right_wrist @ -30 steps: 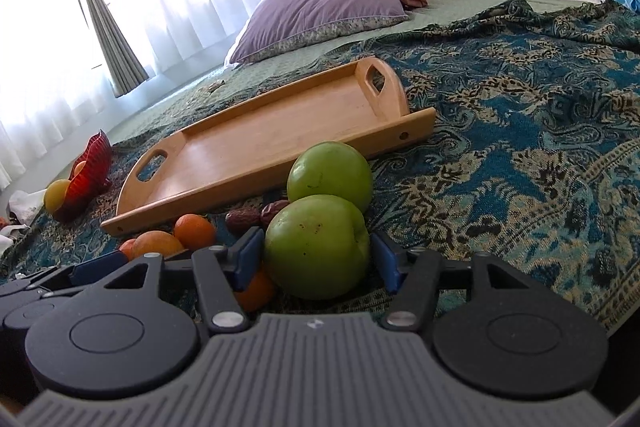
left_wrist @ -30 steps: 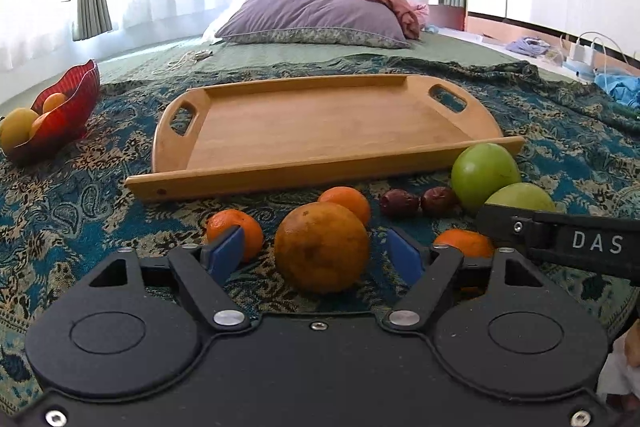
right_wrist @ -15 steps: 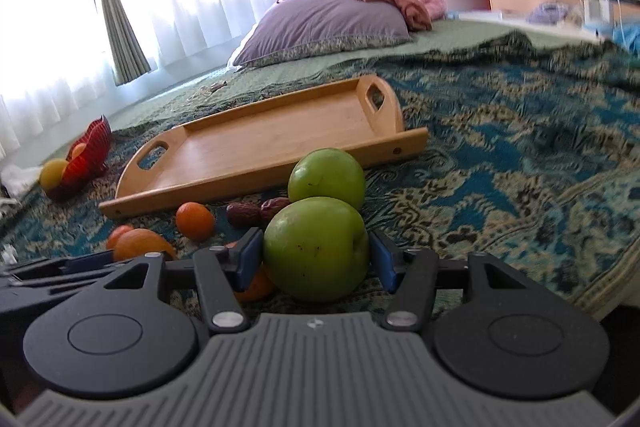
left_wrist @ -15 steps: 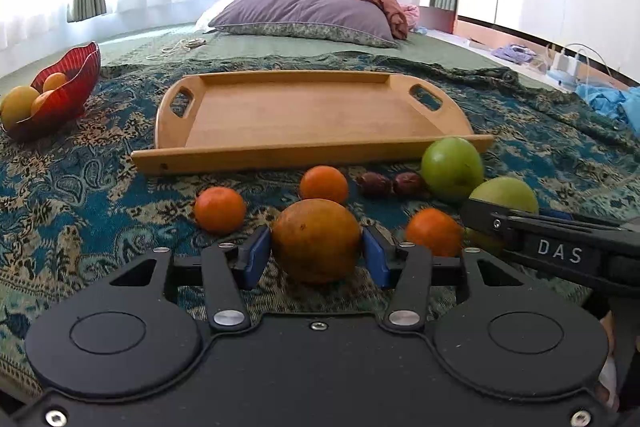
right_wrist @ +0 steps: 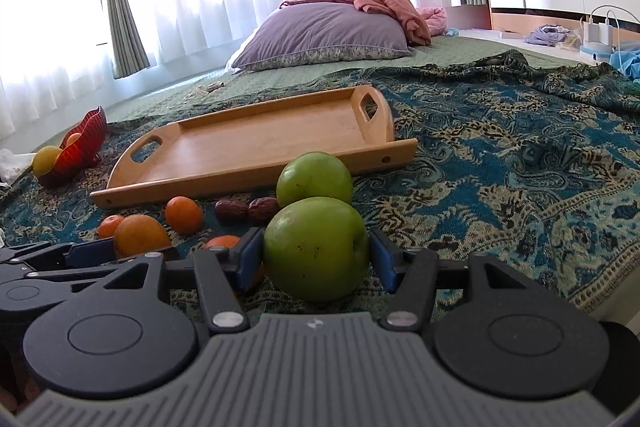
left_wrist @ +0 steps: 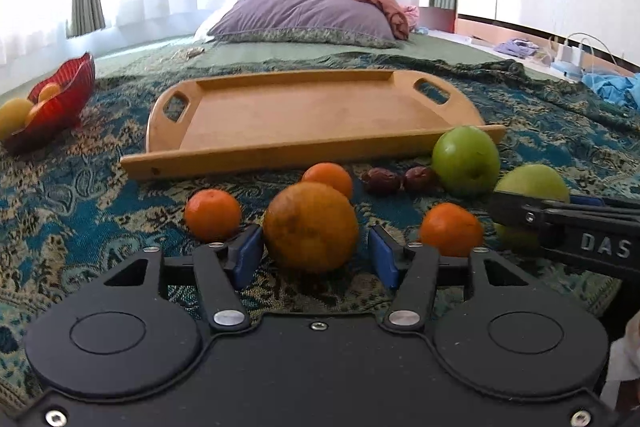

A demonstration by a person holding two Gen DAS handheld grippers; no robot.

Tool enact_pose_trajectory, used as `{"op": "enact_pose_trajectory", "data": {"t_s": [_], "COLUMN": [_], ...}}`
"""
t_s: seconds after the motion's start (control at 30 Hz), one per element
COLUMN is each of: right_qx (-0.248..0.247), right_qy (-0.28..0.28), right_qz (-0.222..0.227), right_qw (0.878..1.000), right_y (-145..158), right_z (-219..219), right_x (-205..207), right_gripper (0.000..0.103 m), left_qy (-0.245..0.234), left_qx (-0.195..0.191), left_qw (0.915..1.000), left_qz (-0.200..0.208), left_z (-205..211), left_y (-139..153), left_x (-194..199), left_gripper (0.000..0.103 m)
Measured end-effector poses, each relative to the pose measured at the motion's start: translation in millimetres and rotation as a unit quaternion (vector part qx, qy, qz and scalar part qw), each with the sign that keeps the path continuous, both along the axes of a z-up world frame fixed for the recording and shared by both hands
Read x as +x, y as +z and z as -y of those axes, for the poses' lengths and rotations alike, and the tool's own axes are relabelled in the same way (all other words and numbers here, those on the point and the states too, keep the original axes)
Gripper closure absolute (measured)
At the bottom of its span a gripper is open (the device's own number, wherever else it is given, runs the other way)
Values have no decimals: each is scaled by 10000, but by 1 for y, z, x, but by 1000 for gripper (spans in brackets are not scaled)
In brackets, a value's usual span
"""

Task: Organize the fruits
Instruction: 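Grasp the large dull orange with the left tool while the right tool grasps the big green fruit, then carry both fruits onto the wooden tray and open both tools to release them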

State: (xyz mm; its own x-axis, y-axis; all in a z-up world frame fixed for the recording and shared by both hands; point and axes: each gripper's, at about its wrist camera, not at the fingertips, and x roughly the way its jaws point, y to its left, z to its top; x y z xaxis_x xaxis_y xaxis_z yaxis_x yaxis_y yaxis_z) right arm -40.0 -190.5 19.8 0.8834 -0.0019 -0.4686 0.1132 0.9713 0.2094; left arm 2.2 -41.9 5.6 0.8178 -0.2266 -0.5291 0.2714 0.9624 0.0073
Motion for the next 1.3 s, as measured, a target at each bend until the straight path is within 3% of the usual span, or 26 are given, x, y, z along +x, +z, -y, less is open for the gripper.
{"op": "enact_pose_trajectory", "data": {"t_s": [0.07,0.2,0.37,0.6,0.77,0.97,1.17,1.3], "right_qx": [31,1,-114,-101,-95,-55,-3,294], "right_qy": [-5,43,97,73,80,181,487,600], "right_qz": [-8,52,222,514,581,341,-64,-487], "right_qw": [10000,10000,9996,9986,9982,9992,9988,9966], "right_y": [-2,0,10,30,43,52,49,39], "right_z": [1,2,2,12,27,43,53,60], "right_x": [1,2,7,25,55,103,156,186], "right_gripper": [42,42,42,42,42,42,42,42], "left_qy": [83,173,237,249,307,354,530,708], "left_qx": [-154,-300,-204,-197,-307,-322,-272,-219], "left_qw": [9998,9993,9995,9988,9986,9988,9977,9956], "left_qz": [-83,-120,78,367,303,104,-321,-581], "left_z": [-3,-8,-7,-10,-18,-26,-31,-36], "left_y": [-2,3,11,43,66,75,62,49], "left_x": [5,10,12,32,64,109,152,174], "left_gripper": [55,56,56,56,56,56,56,56]}}
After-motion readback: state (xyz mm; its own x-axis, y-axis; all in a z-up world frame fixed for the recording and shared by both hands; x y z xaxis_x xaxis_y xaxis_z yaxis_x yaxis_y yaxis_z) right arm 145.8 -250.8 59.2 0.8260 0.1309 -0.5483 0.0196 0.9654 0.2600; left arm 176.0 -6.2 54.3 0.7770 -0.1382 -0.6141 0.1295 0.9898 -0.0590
